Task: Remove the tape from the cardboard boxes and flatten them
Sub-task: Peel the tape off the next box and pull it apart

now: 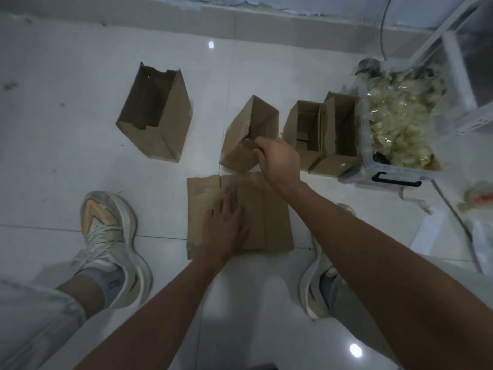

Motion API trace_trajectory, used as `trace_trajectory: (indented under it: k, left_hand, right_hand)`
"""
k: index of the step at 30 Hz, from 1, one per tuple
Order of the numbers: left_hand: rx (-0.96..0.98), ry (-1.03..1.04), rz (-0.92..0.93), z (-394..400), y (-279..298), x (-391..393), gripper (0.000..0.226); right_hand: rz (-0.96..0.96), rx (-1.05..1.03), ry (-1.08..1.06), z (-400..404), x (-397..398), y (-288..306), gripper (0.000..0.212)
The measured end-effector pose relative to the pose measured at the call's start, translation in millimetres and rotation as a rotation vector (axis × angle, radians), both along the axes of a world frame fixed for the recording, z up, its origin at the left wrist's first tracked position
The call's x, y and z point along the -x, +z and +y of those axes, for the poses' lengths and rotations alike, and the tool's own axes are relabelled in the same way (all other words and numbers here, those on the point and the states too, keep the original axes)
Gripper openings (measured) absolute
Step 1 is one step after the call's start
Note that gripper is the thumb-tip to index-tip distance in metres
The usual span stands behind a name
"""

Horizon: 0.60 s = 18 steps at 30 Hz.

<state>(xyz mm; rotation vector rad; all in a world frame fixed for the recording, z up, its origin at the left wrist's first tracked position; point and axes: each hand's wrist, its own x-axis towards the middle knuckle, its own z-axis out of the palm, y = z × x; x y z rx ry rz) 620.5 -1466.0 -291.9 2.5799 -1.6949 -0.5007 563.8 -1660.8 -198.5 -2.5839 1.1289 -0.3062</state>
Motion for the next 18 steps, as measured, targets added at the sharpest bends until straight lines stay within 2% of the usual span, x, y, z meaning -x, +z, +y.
trace_trajectory:
  k: [6,8,10,12,14,16,18]
  left_hand:
    - [0.075,-0.013,0.046,1,46,-19,0.049]
    - [0.189,0.074,0.052,1,78,-33,0.039]
    - [0.302,0.196,0.064,0,119,-47,0.04]
    - [0.365,0.3,0.129,-2,162,-63,0.061]
    - [0.381,0.336,0.236,-6,201,-79,0.097]
    - [0.402,0.259,0.265,-6,240,-92,0.127]
    - [0.412,0.152,0.223,-1,276,-102,0.14]
  right_hand:
    - [0.0,-0.021,-0.065,-5,5,65,0.013]
    - [-0.005,-0.032,-0.064,-3,9,96,0.012]
    - [-0.038,-0.046,-0.068,2,16,128,0.011]
    - [-0.111,-0.115,-0.103,12,24,159,0.012]
    - [-0.187,-0.245,-0.164,22,30,189,0.009]
    - [-0.286,-0.452,-0.203,32,35,220,0.01]
    - [-0.374,-0.698,-0.189,43,44,249,0.012]
